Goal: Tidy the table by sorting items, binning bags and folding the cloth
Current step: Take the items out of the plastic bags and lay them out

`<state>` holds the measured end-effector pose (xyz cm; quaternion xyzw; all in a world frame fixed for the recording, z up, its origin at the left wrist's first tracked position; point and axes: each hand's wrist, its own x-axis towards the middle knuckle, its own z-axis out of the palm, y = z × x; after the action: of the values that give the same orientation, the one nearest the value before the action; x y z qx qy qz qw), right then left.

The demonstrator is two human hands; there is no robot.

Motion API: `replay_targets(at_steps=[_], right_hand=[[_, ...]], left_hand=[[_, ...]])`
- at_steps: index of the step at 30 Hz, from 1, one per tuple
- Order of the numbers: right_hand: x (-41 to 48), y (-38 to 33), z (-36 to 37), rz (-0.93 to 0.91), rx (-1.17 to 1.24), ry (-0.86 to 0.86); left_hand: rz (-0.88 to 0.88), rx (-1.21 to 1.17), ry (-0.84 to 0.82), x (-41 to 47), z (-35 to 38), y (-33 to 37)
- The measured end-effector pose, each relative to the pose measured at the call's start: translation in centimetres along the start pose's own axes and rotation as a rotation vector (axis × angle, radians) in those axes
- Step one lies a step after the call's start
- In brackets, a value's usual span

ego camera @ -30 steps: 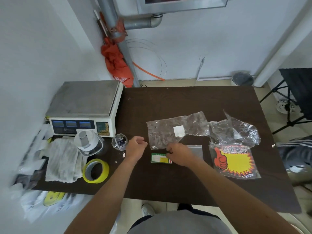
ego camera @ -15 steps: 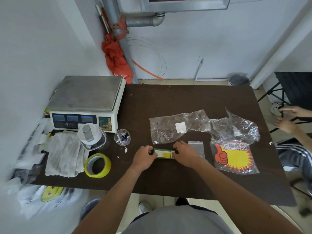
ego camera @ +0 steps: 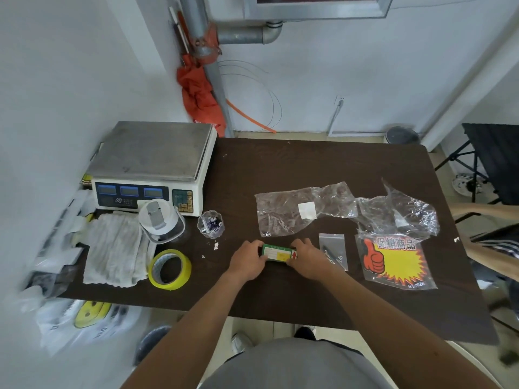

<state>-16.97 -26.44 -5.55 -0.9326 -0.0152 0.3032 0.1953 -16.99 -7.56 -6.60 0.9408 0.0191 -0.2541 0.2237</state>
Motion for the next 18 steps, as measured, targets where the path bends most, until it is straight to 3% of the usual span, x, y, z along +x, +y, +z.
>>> replay_targets(at_steps=[18], right_hand=[[-1.2,0.5,2.1,-0.113,-0.044,0.092]], left_hand=[[0.123,-0.083,0.171,-2.2,0.8,-0.7]])
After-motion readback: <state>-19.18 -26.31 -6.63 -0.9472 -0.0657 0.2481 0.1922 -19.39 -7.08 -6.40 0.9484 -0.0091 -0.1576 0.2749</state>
